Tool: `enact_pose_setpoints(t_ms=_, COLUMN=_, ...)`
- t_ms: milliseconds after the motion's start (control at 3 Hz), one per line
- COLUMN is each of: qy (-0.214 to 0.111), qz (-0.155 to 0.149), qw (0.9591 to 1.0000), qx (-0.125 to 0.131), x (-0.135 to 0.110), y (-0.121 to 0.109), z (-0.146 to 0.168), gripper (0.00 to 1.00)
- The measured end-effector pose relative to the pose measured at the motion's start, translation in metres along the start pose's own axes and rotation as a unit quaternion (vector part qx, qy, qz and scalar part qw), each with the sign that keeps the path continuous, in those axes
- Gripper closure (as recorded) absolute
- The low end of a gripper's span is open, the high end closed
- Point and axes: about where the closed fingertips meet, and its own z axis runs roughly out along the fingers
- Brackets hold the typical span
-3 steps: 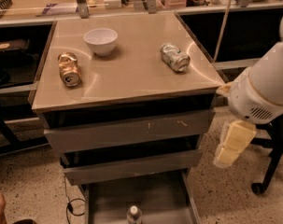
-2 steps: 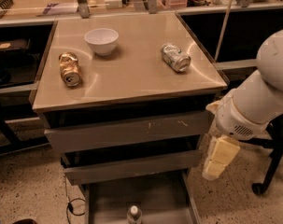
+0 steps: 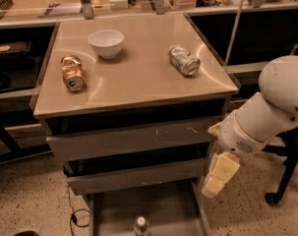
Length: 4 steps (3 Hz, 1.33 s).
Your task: Pick blue plastic bottle from bottom drawer and place on counter
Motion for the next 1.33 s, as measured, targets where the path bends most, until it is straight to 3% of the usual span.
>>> enact_pose_setpoints(t_ms=333, qy=-0.035, qz=0.017, qw=0.9990, qx=-0.021, x=0.009, y=0.006, z=0.042, gripper=0.00)
enact_pose_setpoints(t_ms=667, qy=-0.096, qz=0.039, qw=0.9934, qx=-0.048, x=0.023, y=0.005, z=0.115, gripper=0.00)
enact_pose_setpoints(t_ms=1000, qy=-0.156, qz=0.078, qw=0.9819, qx=-0.074, x=0.041, y=0.003, z=0.184, gripper=0.00)
enact_pose_setpoints(t_ms=1333, qy=-0.156, qz=0.077, qw=0.9819, qx=-0.074, x=0.041, y=0.003, z=0.184, gripper=0.00)
